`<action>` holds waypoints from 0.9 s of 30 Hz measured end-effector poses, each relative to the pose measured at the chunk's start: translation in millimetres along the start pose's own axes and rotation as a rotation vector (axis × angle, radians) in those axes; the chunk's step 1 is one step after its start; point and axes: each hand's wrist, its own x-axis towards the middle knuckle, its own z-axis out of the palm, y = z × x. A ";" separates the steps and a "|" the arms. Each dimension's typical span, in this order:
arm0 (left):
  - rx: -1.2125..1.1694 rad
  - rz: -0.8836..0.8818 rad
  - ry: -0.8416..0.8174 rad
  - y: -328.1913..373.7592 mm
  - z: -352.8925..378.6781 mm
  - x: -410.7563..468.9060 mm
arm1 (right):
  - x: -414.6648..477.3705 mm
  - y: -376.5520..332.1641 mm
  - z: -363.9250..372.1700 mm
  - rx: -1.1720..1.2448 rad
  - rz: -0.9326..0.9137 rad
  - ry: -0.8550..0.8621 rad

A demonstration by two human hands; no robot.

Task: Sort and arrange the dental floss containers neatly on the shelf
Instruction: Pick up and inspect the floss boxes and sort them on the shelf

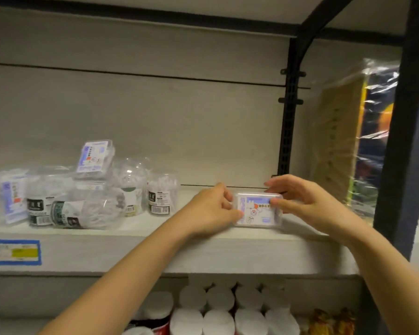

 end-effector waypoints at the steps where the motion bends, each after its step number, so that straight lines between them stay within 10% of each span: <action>1: -0.018 -0.010 -0.011 -1.6 2.8 2.7 | 0.9 4.1 -0.8 -0.026 -0.018 -0.017; 9: -0.309 0.273 0.225 31.2 -7.4 24.5 | 8.3 0.4 4.0 -0.013 -0.114 -0.161; 12: -0.277 0.247 0.113 35.6 -5.2 27.3 | 9.8 -1.9 7.8 0.296 -0.021 -0.121; 19: 0.089 0.126 -0.134 14.9 -16.1 12.7 | -2.4 3.1 -3.7 0.066 0.027 -0.297; 27: -0.094 0.065 -0.200 -3.4 -22.0 -3.6 | -10.5 6.8 -21.3 -0.091 0.085 -0.322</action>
